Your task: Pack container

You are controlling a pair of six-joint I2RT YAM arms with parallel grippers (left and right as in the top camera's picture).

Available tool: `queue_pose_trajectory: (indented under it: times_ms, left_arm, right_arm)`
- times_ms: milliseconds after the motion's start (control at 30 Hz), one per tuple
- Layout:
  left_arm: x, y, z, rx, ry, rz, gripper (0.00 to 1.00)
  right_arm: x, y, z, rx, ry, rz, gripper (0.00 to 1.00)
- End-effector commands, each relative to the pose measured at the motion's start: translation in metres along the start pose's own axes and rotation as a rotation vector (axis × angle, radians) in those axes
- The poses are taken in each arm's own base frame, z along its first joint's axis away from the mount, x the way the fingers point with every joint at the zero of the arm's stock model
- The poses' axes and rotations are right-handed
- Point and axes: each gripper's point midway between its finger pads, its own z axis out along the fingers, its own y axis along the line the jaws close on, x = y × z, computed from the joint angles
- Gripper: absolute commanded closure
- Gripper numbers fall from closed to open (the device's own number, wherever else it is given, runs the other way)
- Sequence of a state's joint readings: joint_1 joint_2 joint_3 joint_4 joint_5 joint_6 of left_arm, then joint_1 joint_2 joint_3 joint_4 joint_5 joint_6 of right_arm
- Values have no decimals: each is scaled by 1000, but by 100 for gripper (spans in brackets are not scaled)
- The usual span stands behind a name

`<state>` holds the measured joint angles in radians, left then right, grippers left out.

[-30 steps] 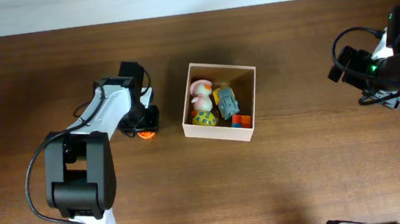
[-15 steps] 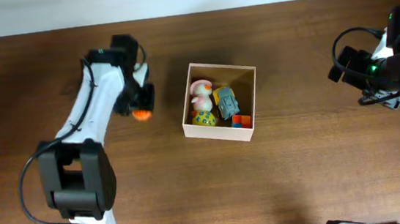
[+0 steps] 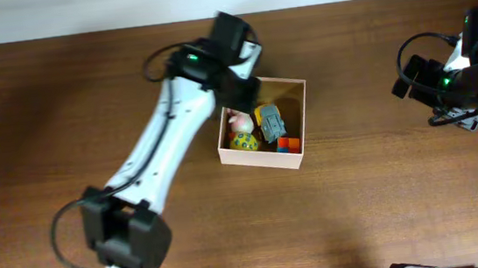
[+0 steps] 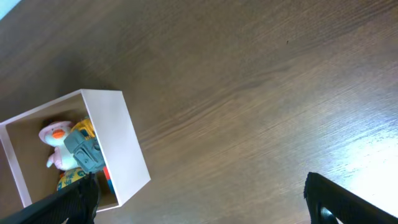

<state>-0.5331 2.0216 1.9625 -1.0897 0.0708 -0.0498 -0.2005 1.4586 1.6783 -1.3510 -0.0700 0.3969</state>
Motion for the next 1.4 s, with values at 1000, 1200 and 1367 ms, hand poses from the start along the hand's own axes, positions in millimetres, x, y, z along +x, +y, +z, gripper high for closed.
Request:
queue_pose_trajectory:
  times_ms: [1000, 1200, 1367]
  left_arm:
    - [-51, 32, -110, -281, -195, -22, 1]
    - [-12, 101, -176, -342, -197, -334, 1]
    - [20, 146, -193, -403, -138, -446, 1]
  right_arm:
    - [-3, -2, -2, 0, -8, 16, 1]
    - [-3, -2, -2, 0, -8, 16, 1]
    - [-3, -2, -2, 0, -8, 16, 1]
